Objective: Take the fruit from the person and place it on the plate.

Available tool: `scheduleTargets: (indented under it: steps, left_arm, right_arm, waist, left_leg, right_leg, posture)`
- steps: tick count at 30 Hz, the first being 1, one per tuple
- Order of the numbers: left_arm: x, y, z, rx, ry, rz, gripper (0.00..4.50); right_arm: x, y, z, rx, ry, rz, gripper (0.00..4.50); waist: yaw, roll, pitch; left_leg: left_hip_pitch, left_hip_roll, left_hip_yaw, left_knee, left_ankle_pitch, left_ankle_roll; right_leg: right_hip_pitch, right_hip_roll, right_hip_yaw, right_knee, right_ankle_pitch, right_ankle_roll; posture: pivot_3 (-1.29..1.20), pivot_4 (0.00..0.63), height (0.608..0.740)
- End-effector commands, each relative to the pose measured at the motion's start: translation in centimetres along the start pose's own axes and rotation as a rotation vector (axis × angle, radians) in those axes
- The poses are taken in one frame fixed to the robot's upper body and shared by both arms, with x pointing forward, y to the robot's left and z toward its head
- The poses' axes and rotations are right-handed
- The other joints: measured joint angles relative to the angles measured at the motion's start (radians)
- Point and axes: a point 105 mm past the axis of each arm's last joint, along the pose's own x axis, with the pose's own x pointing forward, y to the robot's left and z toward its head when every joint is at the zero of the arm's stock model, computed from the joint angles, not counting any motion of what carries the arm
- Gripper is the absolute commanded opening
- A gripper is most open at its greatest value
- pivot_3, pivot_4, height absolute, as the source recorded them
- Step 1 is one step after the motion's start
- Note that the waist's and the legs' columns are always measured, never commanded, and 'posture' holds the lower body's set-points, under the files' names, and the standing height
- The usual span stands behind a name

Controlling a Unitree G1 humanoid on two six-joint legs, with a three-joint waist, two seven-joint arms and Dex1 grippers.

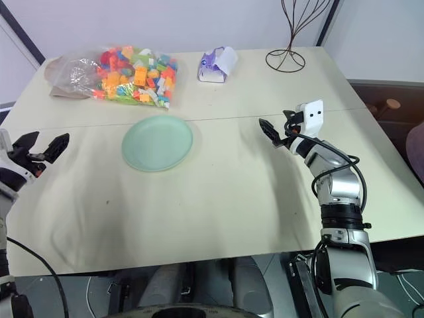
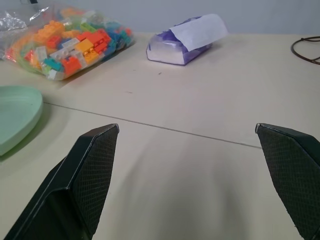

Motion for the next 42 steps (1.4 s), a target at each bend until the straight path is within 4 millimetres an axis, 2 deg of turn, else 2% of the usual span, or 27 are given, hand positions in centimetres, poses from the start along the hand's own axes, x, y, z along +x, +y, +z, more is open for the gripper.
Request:
scheduleTargets:
  steps: [1,11,42]
  left_arm:
    - [-0.38,0.32,1.57,0.041,-0.050,0.011,4.40]
    - [-0.23,-0.30,1.06,0.053,-0.031,-0.007,4.40]
    - [0.12,-0.55,1.15,0.072,-0.032,-0.017,4.40]
  right_arm:
    - [-0.32,-0.26,1.78,-0.046,-0.055,-0.005,4.50]
    - [-0.54,-0.65,1.09,-0.046,-0.029,-0.020,4.50]
    - [-0.49,-0.21,1.24,-0.044,-0.032,-0.018,4.50]
  waist:
    - [0.001,0.000,0.000]
    - [-0.001,0.000,0.000]
    - [-0.001,0.000,0.000]
  left_leg:
    - [0.000,0.000,0.000,0.000,0.000,0.000]
    - [0.000,0.000,0.000,0.000,0.000,0.000]
    - [0.000,0.000,0.000,0.000,0.000,0.000]
  right_leg:
    - [0.000,0.000,0.000,0.000,0.000,0.000]
    - [0.000,0.000,0.000,0.000,0.000,0.000]
    - [0.000,0.000,0.000,0.000,0.000,0.000]
  posture:
    - [0.00,0.150,0.740]
    - [0.00,0.150,0.740]
    - [0.00,0.150,0.740]
